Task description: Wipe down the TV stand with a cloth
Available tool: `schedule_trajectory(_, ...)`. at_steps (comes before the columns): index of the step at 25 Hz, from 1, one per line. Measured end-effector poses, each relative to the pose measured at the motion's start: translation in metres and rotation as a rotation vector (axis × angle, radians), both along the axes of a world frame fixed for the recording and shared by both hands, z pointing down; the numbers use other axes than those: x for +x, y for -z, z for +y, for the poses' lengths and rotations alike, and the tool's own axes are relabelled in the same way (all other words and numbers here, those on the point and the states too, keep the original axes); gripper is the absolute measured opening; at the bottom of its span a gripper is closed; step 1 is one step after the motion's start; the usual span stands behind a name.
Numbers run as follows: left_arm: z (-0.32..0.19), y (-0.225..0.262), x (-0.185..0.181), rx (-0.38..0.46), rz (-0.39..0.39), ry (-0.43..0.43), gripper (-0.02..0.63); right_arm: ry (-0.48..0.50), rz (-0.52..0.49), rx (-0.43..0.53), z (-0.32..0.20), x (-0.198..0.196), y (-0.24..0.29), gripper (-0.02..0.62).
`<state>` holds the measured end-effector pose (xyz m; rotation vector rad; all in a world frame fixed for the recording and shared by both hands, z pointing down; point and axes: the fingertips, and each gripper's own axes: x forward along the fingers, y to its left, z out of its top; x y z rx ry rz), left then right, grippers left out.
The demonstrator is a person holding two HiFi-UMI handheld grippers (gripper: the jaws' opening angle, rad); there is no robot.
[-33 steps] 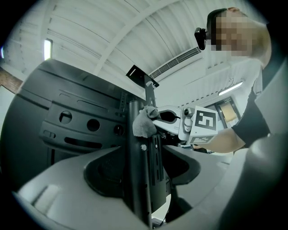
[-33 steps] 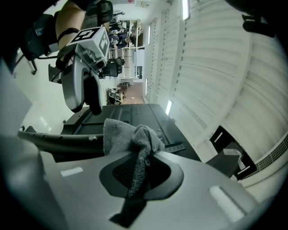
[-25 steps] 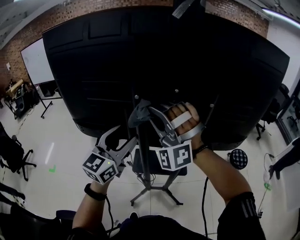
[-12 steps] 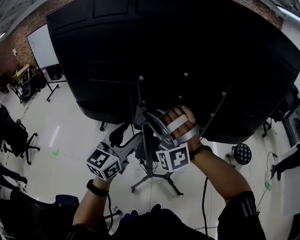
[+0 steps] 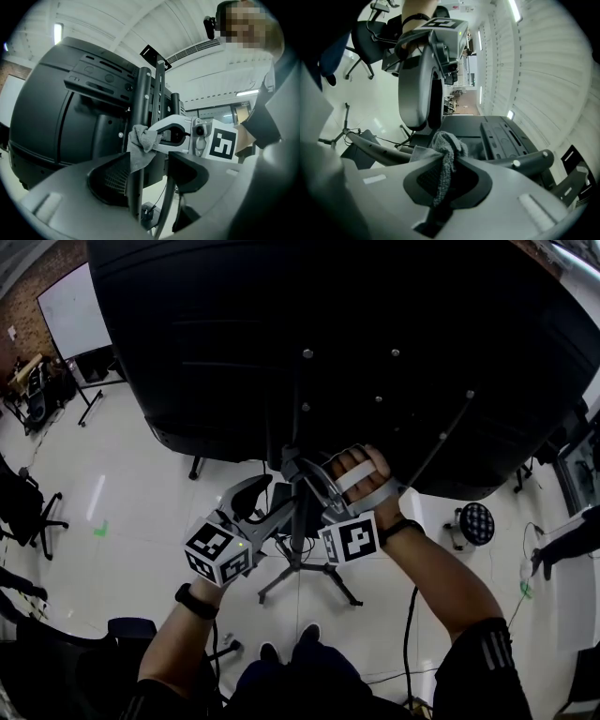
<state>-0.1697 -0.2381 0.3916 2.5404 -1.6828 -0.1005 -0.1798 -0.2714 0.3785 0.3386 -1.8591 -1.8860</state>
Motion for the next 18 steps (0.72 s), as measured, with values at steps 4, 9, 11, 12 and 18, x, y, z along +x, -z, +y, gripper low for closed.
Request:
schedule_trajectory(4, 0.008, -0.035, -0.006, -0.049, 0.005, -0.02, 0.279, -0.029, 0.065, -0.021, 0.0, -0.006, -0.039, 0.023)
schedule_trajectory(9, 0.015, -0.079, -0.011, -0.102, 0.027, -0.043, 0.279, -0.043, 0.105, -0.085, 0.002, -0.009, -0.09, 0.023)
schedule_trajectory(11, 0.014, -0.097, -0.014, -0.122, 0.025, -0.041, 0.279, -0.051, 0.122, -0.095, 0.0, -0.008, -0.111, 0.023)
schedule_trajectory(12, 0.013, -0.107, -0.014, -0.135, 0.025, -0.041, 0.279, -0.057, 0.132, -0.101, -0.001, -0.007, -0.122, 0.021)
schedule_trajectory(18, 0.007, -0.171, -0.009, -0.224, 0.026, -0.054, 0.282, -0.072, 0.161, -0.167, 0.0, -0.004, -0.185, 0.022)
